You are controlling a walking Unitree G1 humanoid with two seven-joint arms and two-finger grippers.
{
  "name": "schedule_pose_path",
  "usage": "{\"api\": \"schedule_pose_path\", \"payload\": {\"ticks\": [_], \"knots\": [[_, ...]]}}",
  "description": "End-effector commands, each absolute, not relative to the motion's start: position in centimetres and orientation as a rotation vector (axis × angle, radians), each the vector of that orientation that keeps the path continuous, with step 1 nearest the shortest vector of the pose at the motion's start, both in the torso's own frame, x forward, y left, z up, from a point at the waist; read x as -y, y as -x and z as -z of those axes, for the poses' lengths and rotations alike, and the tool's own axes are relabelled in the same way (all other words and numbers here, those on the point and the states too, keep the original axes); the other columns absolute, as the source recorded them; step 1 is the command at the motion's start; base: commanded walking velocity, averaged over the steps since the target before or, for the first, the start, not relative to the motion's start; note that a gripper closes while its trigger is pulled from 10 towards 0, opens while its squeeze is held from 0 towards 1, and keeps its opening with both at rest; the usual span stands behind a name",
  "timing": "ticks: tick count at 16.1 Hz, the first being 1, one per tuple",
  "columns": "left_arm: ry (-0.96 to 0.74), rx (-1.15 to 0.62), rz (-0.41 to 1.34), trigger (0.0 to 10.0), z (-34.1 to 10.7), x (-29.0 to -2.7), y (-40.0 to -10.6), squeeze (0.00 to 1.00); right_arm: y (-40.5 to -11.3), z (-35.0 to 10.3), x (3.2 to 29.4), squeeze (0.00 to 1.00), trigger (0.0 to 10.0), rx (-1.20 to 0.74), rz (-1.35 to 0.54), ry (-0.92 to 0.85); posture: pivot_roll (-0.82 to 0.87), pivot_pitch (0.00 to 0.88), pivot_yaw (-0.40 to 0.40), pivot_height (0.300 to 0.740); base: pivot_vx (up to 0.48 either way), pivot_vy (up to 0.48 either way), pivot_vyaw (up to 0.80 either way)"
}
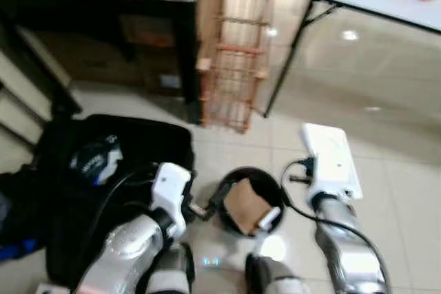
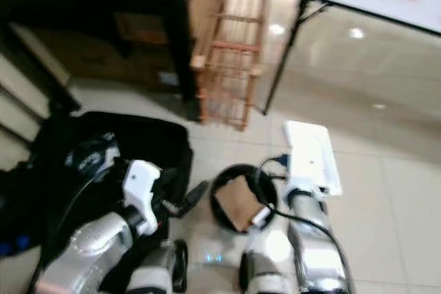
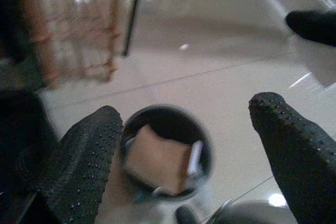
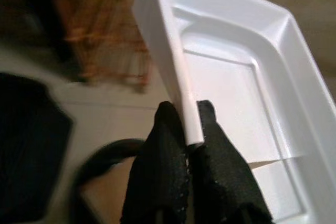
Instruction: Picking trash to rubbish bin
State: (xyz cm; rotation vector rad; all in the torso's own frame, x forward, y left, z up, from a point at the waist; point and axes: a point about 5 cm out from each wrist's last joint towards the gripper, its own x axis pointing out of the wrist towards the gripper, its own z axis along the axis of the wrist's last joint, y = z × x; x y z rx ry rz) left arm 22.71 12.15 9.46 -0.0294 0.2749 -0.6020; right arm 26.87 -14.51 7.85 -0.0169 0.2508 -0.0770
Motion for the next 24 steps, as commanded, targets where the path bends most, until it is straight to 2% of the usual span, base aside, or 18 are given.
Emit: {"api": "schedule_pose_path", "payload": {"ticks": [1, 7, 14, 21, 24], "knots": [[0.044, -0.28, 0.61, 10.0, -9.3, -11.9, -22.4, 0.0, -26.4, -7.4, 15.2, 0.0, 10.0, -0.269, 0.092, 0.04, 0.04, 0.298, -0.027, 0.74, 0.0, 0.0, 0.0], [0.035, -0.319, 0.633, 10.0, -8.7, -11.9, -21.7, 0.0, -26.0, -6.8, 14.9, 0.0, 10.0, -0.294, 0.095, 0.034, 0.05, 0.31, -0.018, 0.74, 0.0, 0.0, 0.0], [0.082, -0.459, 0.65, 10.0, -5.9, -12.4, -20.1, 0.0, -26.7, -6.8, 14.7, 0.0, 10.0, -0.279, 0.084, 0.056, 0.06, 0.31, -0.018, 0.74, 0.0, 0.0, -0.79], [0.062, -0.497, 0.75, 10.0, -5.7, -12.6, -18.6, 0.0, -27.3, -6.6, 14.2, 0.0, 10.0, -0.277, 0.059, 0.056, 0.08, 0.333, -0.014, 0.74, 0.0, 0.0, 0.0], [0.061, -0.498, 0.753, 10.0, -5.7, -12.7, -18.6, 0.0, -27.3, -6.5, 14.0, 0.0, 10.0, -0.283, 0.051, 0.051, 0.08, 0.333, -0.014, 0.74, 0.0, 0.0, -0.71]]}}
